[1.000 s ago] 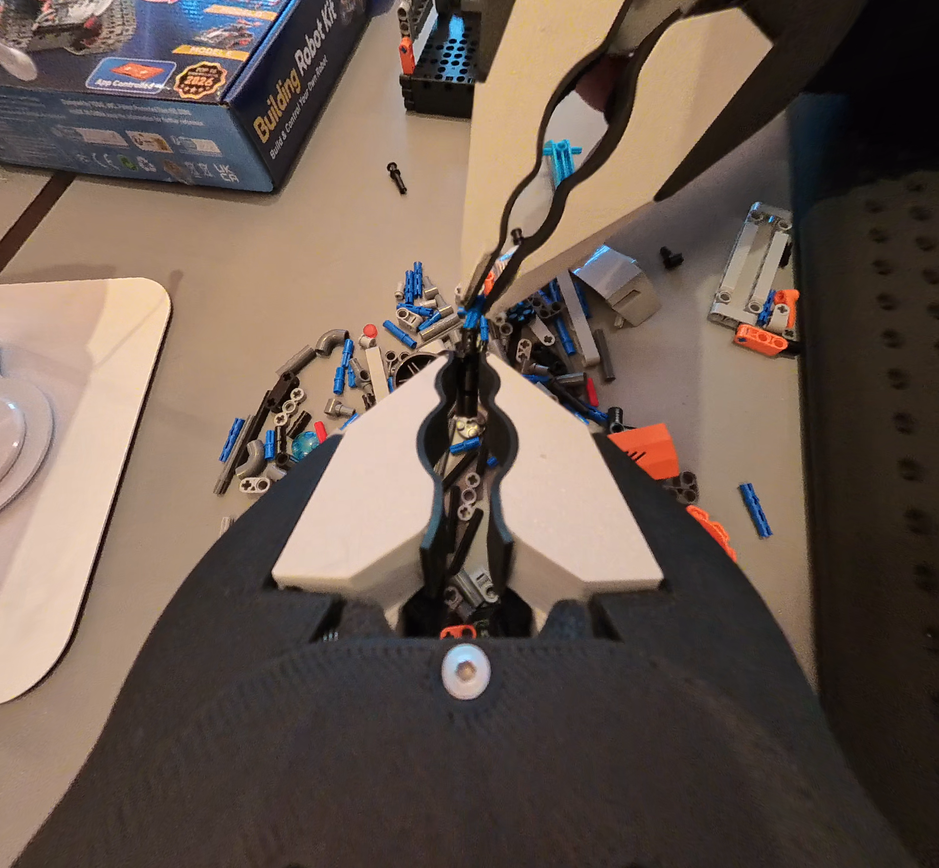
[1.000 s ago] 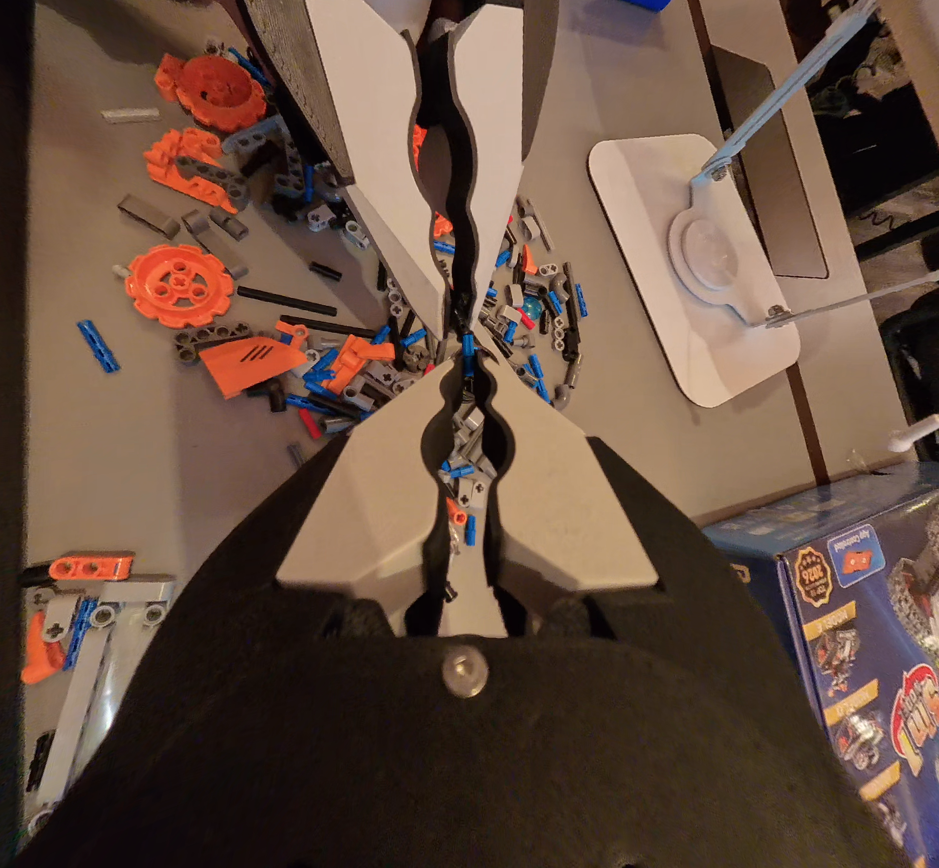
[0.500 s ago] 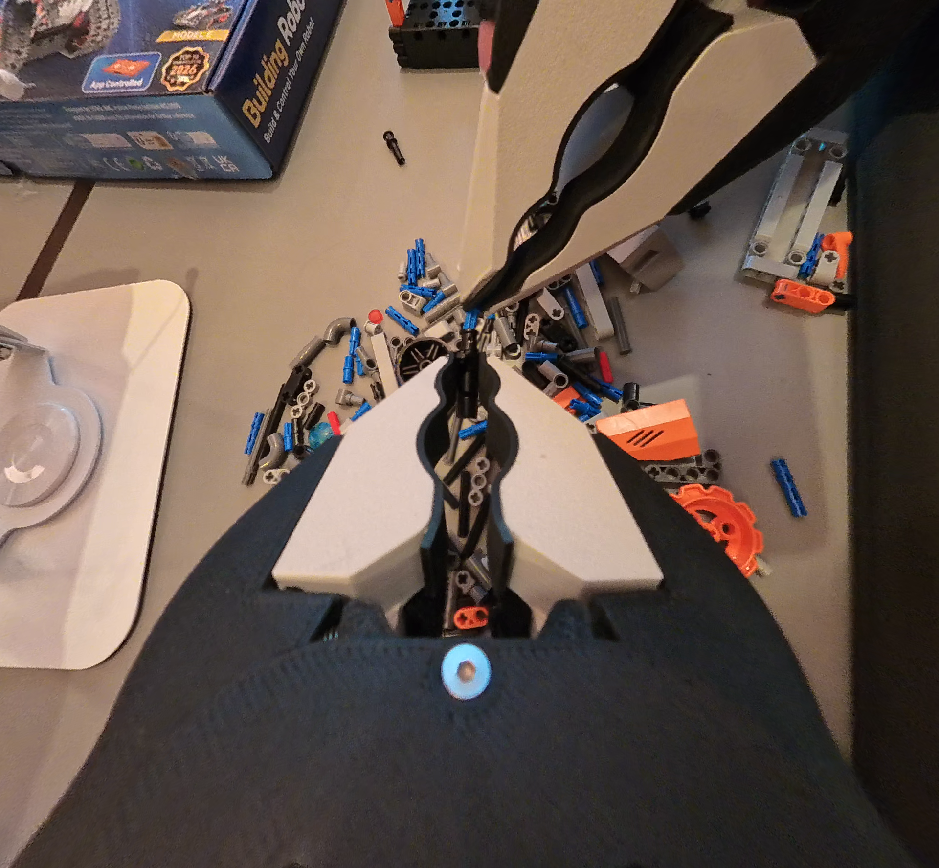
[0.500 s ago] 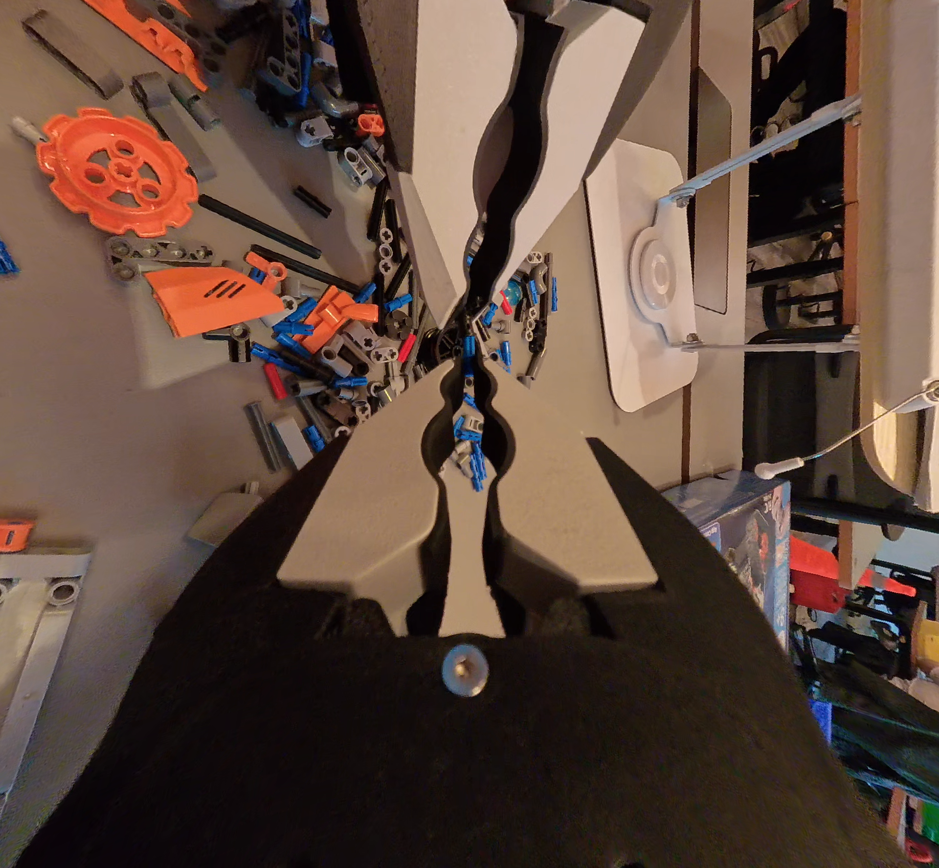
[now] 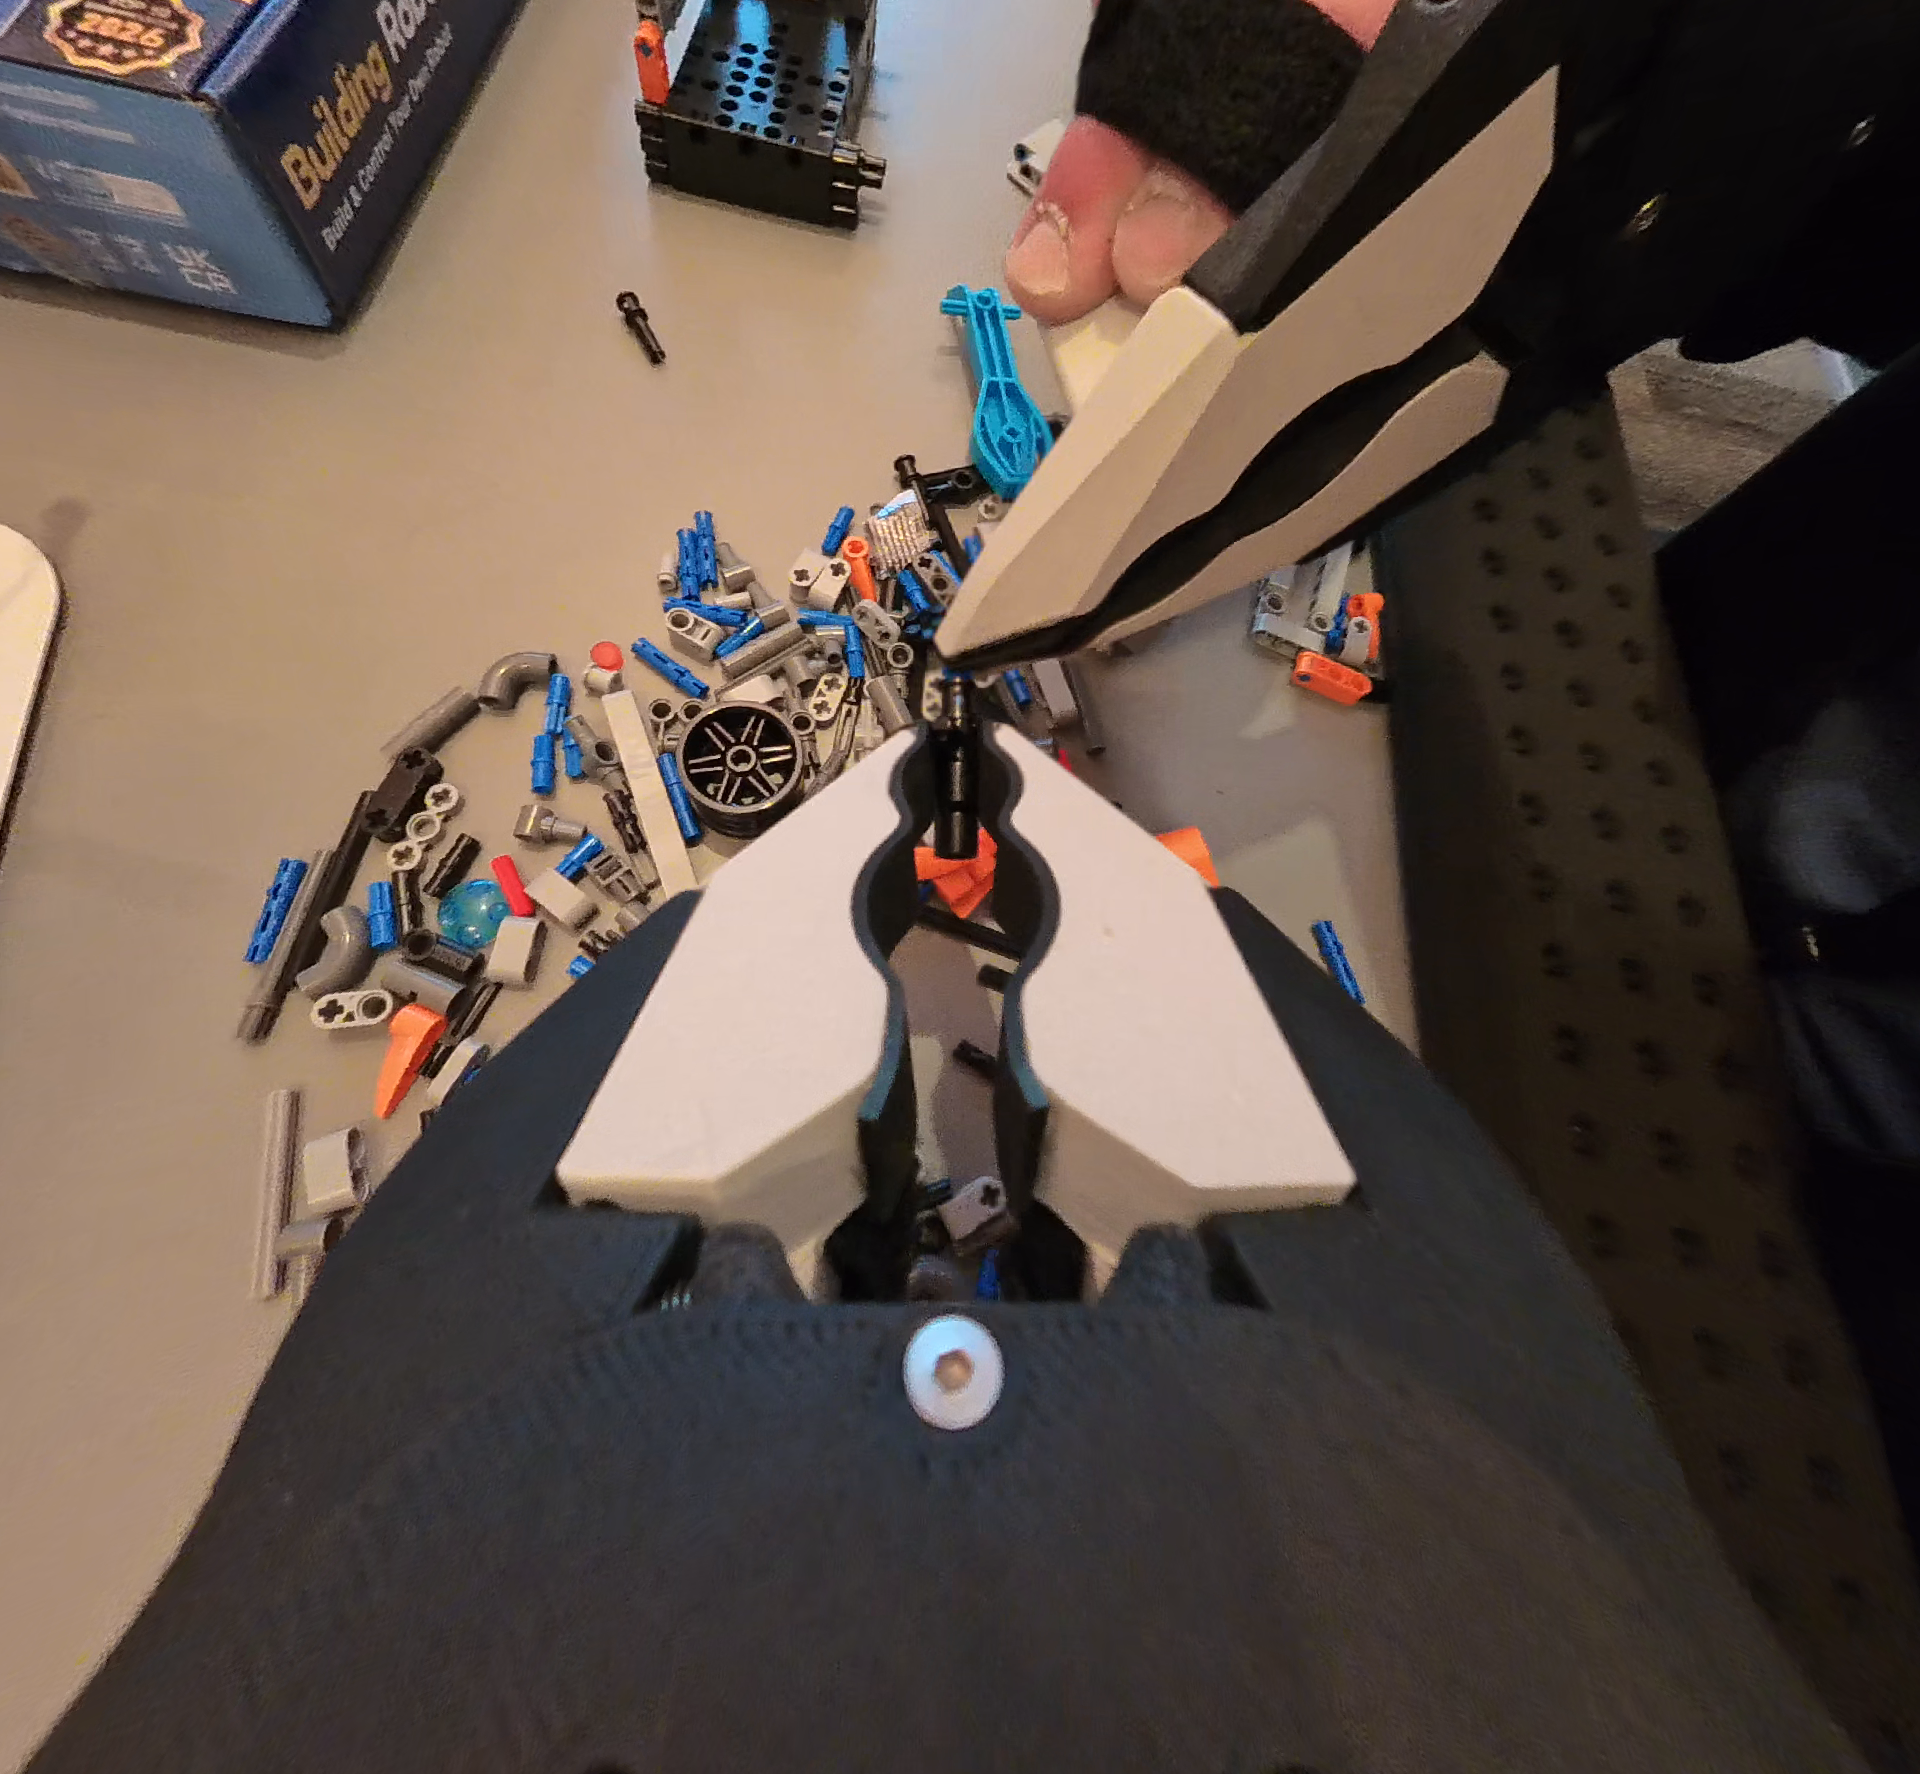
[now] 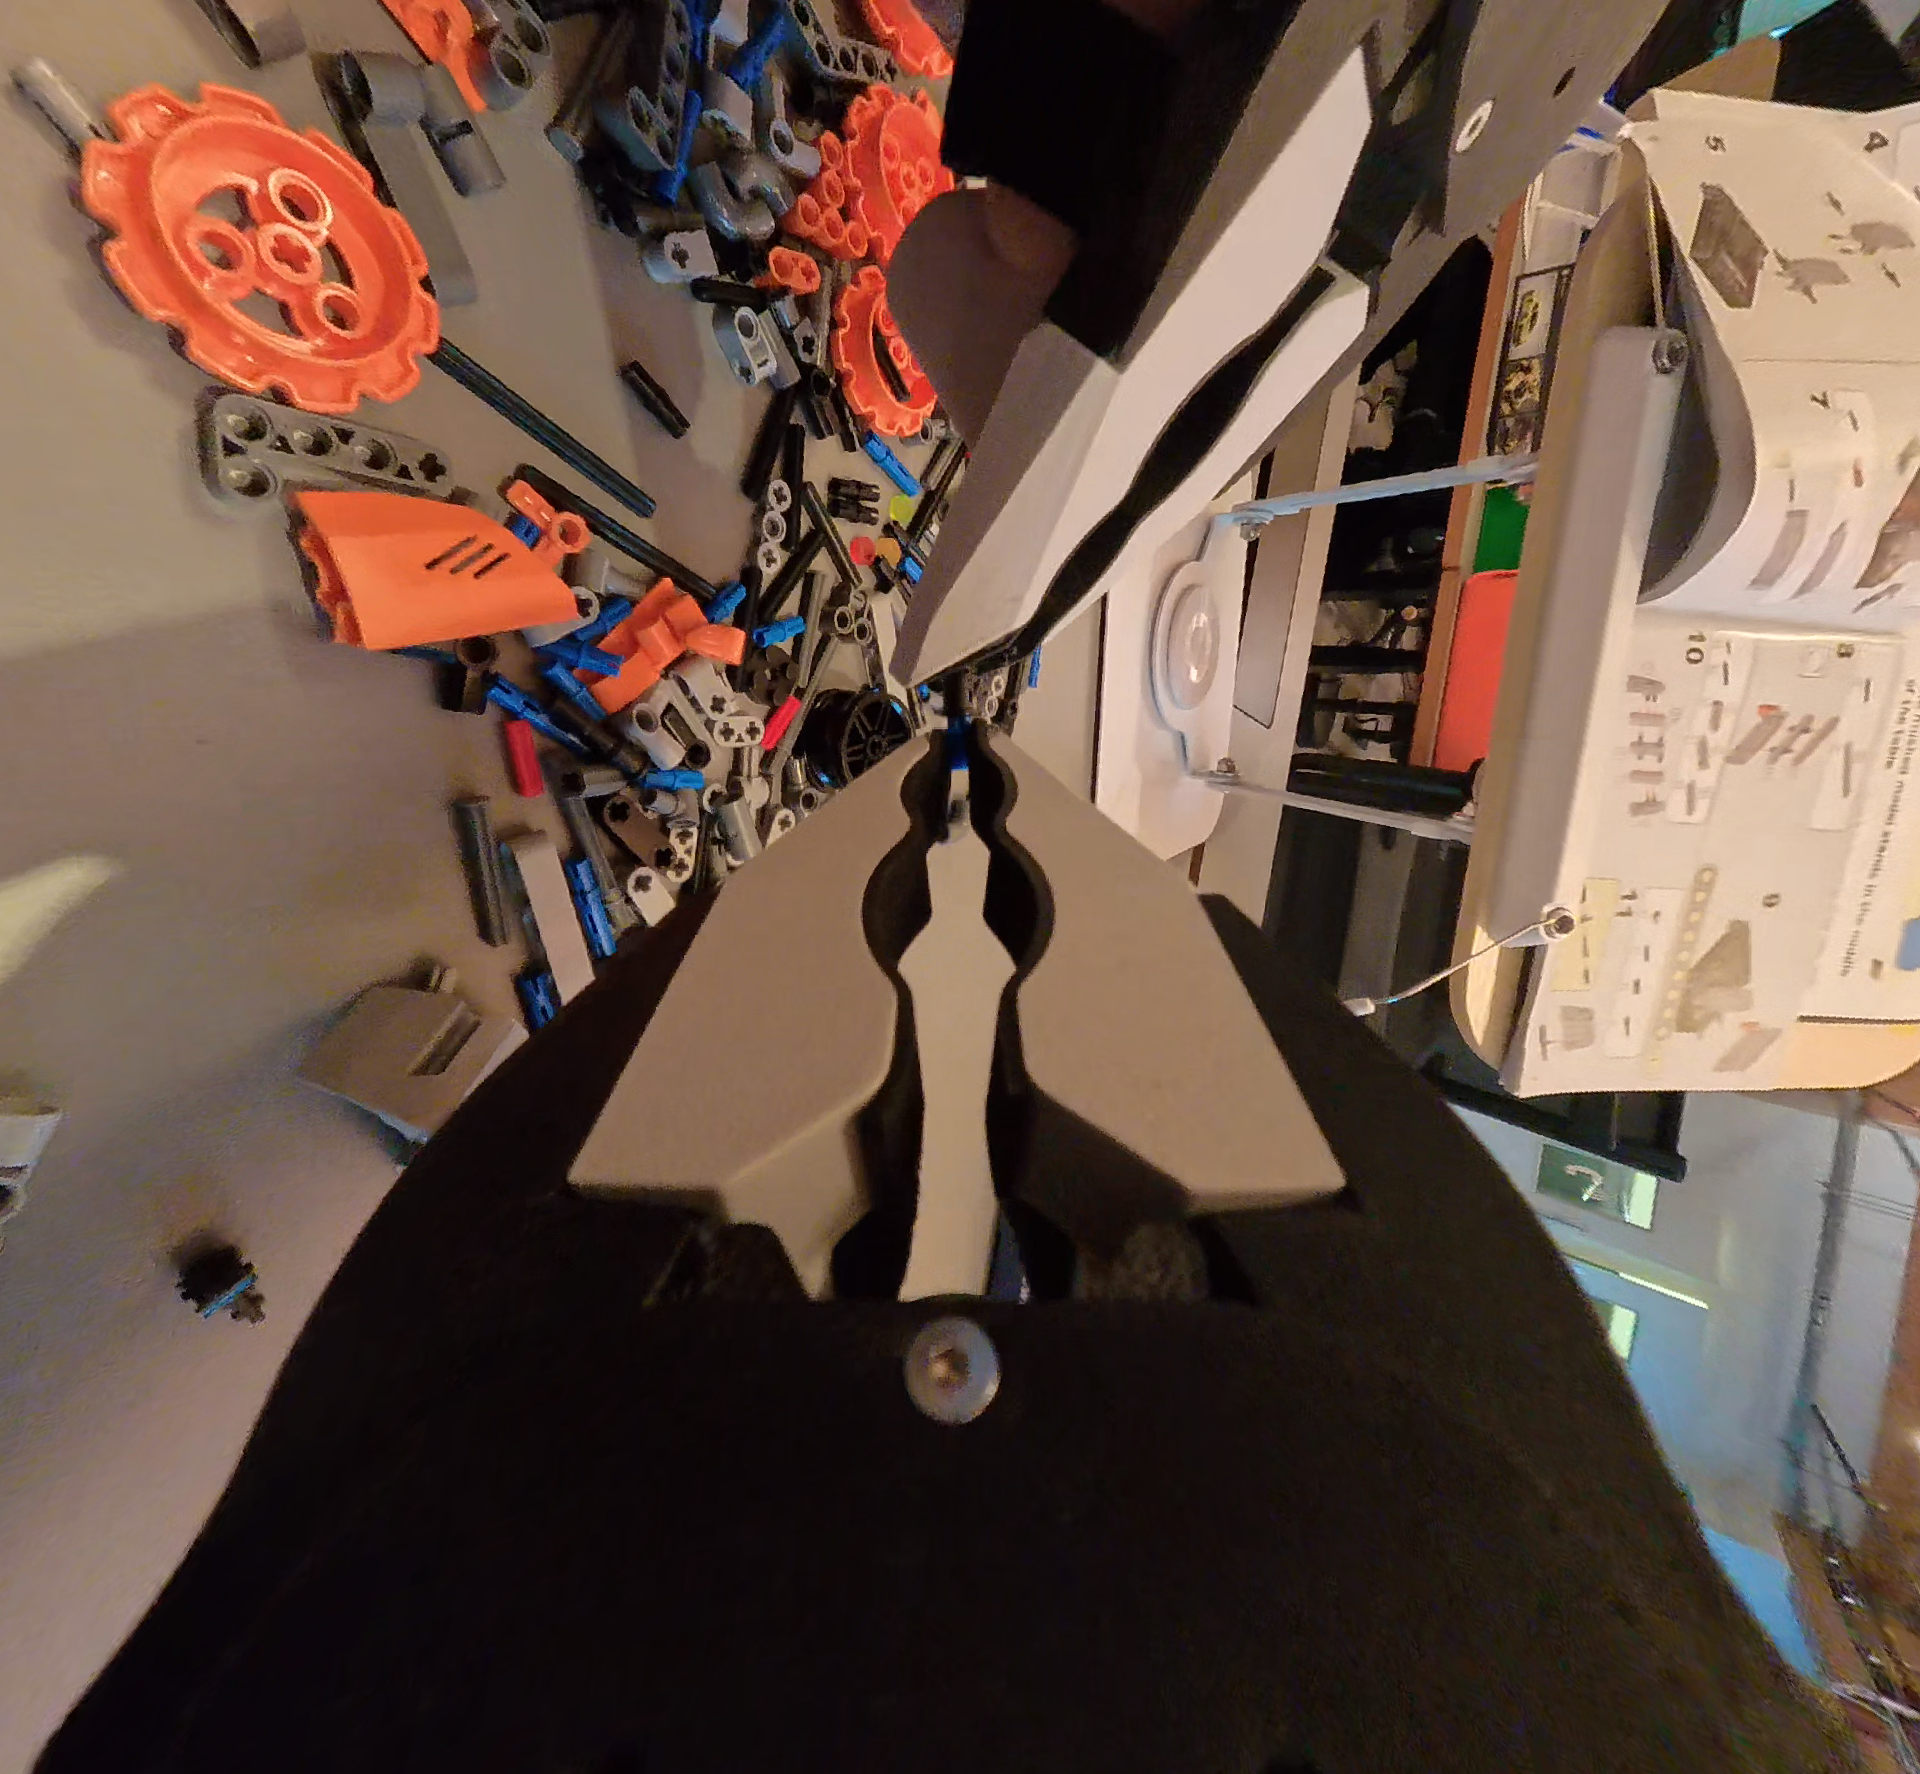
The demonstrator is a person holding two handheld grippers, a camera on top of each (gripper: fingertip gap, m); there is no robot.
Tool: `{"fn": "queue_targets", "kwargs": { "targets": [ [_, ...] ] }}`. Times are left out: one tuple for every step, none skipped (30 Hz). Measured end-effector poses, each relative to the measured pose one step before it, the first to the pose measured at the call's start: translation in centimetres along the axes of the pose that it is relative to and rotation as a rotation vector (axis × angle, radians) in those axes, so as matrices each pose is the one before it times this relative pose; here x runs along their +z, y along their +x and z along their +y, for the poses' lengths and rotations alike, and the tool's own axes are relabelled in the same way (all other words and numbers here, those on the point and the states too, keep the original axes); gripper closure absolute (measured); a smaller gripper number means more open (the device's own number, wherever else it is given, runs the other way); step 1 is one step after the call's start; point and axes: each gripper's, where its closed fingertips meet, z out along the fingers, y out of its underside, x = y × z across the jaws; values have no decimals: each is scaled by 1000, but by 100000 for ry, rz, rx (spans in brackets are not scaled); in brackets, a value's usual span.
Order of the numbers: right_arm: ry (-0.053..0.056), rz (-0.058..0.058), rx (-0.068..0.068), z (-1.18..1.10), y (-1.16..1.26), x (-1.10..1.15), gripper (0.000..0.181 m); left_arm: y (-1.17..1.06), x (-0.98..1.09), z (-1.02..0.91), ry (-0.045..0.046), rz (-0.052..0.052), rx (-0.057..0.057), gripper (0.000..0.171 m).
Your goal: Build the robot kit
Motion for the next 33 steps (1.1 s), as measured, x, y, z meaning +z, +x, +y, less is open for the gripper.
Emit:
{"fn": "queue_targets", "kwargs": {
  "targets": [
    [550,78,420,-72,32,-52,181,89,-26,-101,784,763,-589,169],
    [837,-208,903,-63,51,-116,181,115,-34,-143,1096,823,-326,169],
    [2175,-788,2959,-135,85,-107,181,78,-115,-175,1108,630,-146,169],
    [2256,-1380,3428,-53,50,-75,181,76,-76,-169,1023,276,20,169],
    [1268,-1476,2246,-13,-1,-47,181,40,52,-39,142,-170,468,169],
    [1289,-1134,2055,-45,8,-6,181,2,-32,-25,267,17,224,169],
    [1436,-352,1638,-8,51,10,181,-31,-38,-7,386,509,-627,169],
    [1899,-1052,3409,13,85,-38,181,-9,-24,-48,919,400,-664,169],
    [3498,-2186,6430,-55,192,-163,180,19,-84,-223,2099,464,-940,168],
    [5227,-1622,7512,-219,438,-371,180,75,-251,-521,3744,1353,-1816,168],
    [4573,-196,4821,-286,522,-573,180,24,-278,-432,2552,1167,-1578,169],
    [1493,317,3168,-60,464,-466,178,-301,-218,-32,40,-1855,542,169],
    [698,126,2330,-9,293,-231,174,-175,-126,-15,168,-1161,520,168],
    [548,-211,1158,6,25,3,172,230,-33,-214,1360,1526,-650,168],
    [-768,-905,-407,122,-274,204,172,117,66,-75,325,407,-12,169],
    [-1505,-198,-1342,137,-274,291,173,-61,126,135,-1368,-1164,1067,168],
    [-452,729,-1571,-43,-127,205,175,131,129,87,-1010,-69,901,168],
    [-77,171,-371,-71,-52,37,179,79,99,40,-545,-272,540,168],
    [-125,-304,324,19,19,-51,180,15,33,-46,106,-474,561,168],
    [1173,-233,-12,-148,-25,-153,180,167,-37,-141,548,877,62,168],
    [491,-414,38,-89,-100,-115,180,130,-60,-120,491,194,809,168],
    [-614,-520,48,0,-102,-44,181,84,38,-22,78,-242,874,168],
    [-1148,-754,133,106,-145,61,181,7,72,29,43,-275,248,169],
    [-623,-683,447,164,-107,124,181,-61,111,122,-188,-151,-201,169],
    [35,-388,403,156,-71,120,181,-70,78,120,-164,254,-375,169],
    [504,-171,640,53,18,35,181,-49,11,14,459,280,-351,169],
    [1147,-4,1739,-54,177,-58,181,-84,-79,-174,1245,-443,-59,168],
    [1994,-287,3125,-124,282,-117,181,-107,-115,-257,1301,-767,305,168],
    [2591,-515,2879,-181,243,-225,180,12,-119,-313,1480,-198,273,168],
    [2098,19,1743,-163,232,-284,180,14,-95,-283,1643,-116,3,168],
    [1053,-89,2019,-106,187,-224,179,-181,-68,-121,923,-1049,-11,168],
    [1198,-1343,2804,-119,-14,-82,175,-168,-31,-42,471,-855,413,168],
    [1433,-1660,2674,-130,-110,4,171,28,9,-36,282,99,528,168]
  ]
}}
